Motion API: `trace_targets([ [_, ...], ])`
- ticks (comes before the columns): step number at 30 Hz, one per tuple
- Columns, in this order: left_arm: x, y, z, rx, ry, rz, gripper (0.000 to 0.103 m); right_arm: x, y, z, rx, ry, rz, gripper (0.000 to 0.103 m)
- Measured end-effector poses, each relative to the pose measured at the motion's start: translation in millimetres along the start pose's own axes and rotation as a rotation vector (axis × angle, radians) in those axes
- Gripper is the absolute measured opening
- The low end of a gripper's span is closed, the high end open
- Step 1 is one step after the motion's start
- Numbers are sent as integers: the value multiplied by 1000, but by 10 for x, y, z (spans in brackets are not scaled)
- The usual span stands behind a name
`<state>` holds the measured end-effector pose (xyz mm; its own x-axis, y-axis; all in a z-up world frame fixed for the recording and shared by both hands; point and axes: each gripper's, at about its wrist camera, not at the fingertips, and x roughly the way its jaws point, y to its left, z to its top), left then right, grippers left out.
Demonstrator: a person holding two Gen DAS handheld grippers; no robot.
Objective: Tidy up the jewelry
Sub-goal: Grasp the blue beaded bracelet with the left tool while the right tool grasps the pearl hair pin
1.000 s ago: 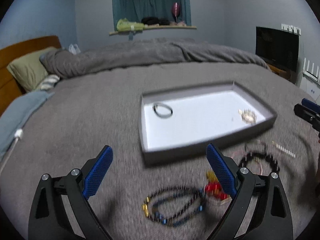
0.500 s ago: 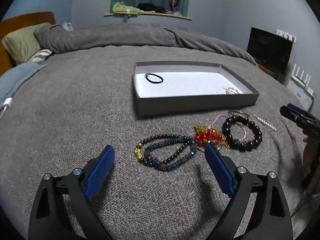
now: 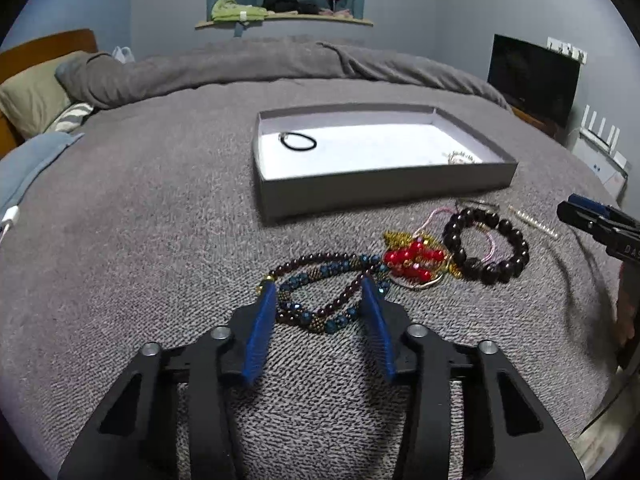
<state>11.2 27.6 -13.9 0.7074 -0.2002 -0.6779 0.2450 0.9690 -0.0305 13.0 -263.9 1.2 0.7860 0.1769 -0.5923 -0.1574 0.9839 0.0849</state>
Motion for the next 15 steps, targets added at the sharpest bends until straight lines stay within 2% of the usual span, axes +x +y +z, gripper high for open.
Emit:
trace_targets([
  [3,10,14,-1,6,8,35,34,21,52,-6,-25,7,-3,65],
  [7,35,39,-1,4,24,36,31,79,76,-25,-32,38,11,56],
  [9,45,37,-2,9,31,24,24,102,82,-31,-34,48,10,55],
  [15,128,77,4,-10,65,17,23,145,107,-48,-40,73,18,49],
])
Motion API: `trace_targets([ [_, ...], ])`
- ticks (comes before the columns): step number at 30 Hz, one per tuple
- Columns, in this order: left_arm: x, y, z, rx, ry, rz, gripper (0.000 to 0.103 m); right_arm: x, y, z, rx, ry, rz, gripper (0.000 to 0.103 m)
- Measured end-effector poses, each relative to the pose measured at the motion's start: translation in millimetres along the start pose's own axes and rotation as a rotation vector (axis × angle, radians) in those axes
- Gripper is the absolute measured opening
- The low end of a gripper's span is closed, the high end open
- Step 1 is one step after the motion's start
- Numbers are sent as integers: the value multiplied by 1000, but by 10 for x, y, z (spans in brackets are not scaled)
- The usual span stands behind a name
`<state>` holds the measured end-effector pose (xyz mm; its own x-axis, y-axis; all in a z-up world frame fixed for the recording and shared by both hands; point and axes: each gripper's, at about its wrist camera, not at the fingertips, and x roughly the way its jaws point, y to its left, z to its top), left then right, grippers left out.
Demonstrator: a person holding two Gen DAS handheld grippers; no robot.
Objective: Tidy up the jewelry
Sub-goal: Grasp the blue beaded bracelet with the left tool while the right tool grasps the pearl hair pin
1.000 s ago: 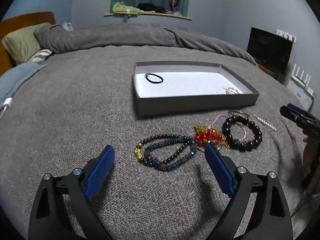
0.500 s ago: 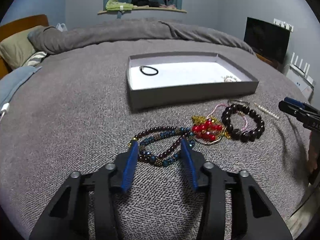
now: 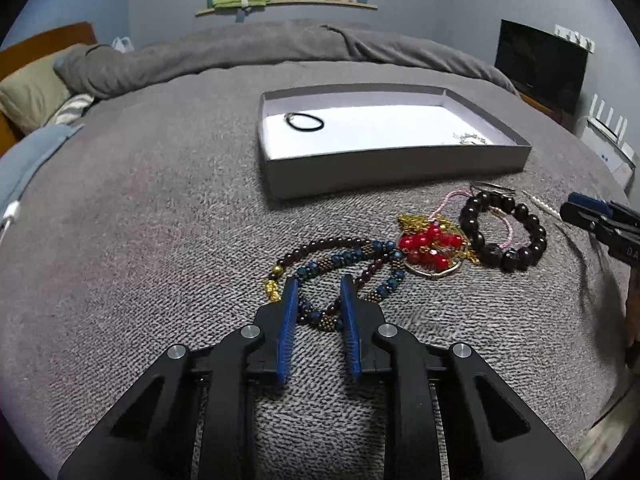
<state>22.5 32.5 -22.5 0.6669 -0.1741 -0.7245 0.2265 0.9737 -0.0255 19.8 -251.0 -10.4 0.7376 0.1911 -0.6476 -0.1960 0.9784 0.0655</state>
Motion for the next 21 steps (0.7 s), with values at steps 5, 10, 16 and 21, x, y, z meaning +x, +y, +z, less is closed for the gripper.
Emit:
trace_targets([
  [5,22,18,6,-7,8,31,23,11,30,-10,-15,7,5,49],
  [10,93,34,15,-5,35,38,23,46,61,-17,-27,17,4,47],
  [16,134,40,28,3,46,38,23,103,98,-29,-49,36,-4,39],
  [21,120,17,26,11,40,41,19,169,123,-38,-60,60,-6,33],
])
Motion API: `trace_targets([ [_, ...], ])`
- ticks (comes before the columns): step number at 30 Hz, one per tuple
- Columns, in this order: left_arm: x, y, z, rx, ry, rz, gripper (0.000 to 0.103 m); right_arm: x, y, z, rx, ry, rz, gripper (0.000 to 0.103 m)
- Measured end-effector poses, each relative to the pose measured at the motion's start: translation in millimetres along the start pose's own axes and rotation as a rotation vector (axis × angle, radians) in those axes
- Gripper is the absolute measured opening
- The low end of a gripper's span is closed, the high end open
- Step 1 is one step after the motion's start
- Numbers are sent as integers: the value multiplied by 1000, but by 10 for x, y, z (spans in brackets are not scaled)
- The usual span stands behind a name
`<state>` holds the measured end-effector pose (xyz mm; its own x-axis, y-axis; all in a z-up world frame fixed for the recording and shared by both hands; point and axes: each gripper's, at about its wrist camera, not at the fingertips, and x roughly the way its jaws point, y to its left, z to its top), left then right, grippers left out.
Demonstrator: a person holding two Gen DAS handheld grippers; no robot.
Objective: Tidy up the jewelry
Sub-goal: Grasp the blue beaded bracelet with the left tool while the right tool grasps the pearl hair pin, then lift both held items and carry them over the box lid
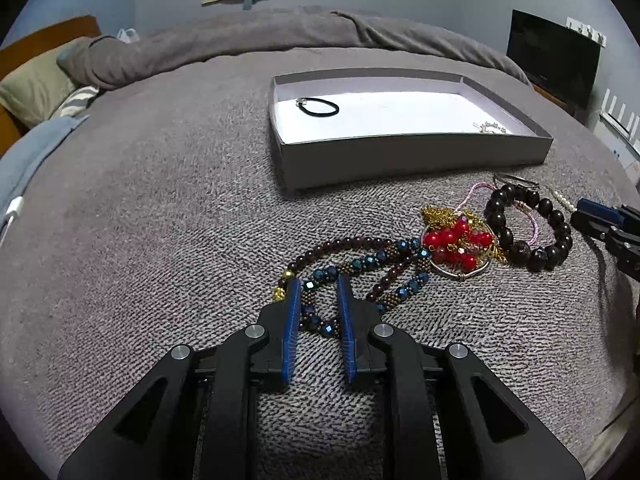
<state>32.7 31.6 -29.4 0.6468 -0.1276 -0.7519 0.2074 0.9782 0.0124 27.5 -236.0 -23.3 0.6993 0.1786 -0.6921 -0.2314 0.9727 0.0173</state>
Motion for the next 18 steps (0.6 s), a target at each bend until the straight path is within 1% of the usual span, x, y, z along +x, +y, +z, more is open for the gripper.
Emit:
trace_targets([
  [3,-8,-18,-4,9,0,6,13,25,-4,-4,4,12,1,28],
  [4,-13,-17,-4,8,-2,5,12,26,-10,-3,8,13,-2,23],
  [5,-22,-16,-4,8,-5,4,9,26,-17,-3,11,14,-2,20],
  [6,-30,-15,-5,7,-7,2,9,26,-23,-3,15,14,0,14],
  [7,-37,-13,-7,6,-10,1,9,20,-27,-3,17,12,1,12],
  [9,-51,-13,-4,4,-18,-1,9,7,-30,-4,19,7,2,9],
  [18,-185,-33,11,13,-86,-25,8,-110,-58,22,35,-51,11,9],
])
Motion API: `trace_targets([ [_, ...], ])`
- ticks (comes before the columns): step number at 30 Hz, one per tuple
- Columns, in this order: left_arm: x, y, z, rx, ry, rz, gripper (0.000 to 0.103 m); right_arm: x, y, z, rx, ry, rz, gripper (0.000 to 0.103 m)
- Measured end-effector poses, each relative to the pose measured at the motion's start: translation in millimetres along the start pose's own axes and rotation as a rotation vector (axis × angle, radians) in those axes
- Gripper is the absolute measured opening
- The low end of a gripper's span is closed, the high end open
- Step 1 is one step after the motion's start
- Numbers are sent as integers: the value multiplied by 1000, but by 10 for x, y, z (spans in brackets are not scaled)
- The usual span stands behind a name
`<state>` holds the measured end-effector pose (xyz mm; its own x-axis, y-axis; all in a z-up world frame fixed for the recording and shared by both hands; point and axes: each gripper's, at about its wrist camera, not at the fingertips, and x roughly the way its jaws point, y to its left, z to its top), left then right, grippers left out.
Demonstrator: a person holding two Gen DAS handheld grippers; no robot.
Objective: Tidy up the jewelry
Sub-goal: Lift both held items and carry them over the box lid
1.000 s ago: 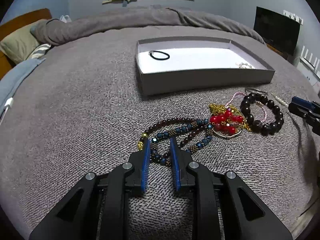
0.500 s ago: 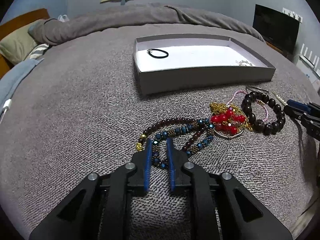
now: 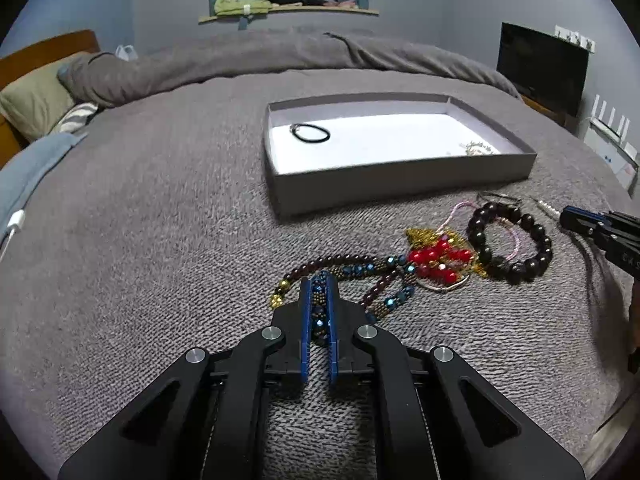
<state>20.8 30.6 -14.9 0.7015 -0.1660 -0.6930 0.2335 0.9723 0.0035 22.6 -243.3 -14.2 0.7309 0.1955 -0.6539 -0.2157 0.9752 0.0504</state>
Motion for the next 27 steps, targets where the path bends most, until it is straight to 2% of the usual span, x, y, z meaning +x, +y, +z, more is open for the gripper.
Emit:
trace_targets([
  [10,-309,13,155,-8,-118,-46,8,-188,-86,97,32,-95,-7,9],
  [11,-326,13,173,-6,-124,-47,8,-191,-89,107,33,-98,-5,8],
  [12,-343,16,198,-6,-132,-47,8,-197,-94,113,34,-100,-3,0],
  [13,-363,13,219,-5,-141,-47,8,-196,-90,122,33,-100,-3,0],
  [22,-455,-19,382,4,-172,-63,8,-161,-73,164,21,-105,-10,0],
  [27,-524,-24,452,0,-190,-78,8,-214,-224,196,97,-116,36,0],
])
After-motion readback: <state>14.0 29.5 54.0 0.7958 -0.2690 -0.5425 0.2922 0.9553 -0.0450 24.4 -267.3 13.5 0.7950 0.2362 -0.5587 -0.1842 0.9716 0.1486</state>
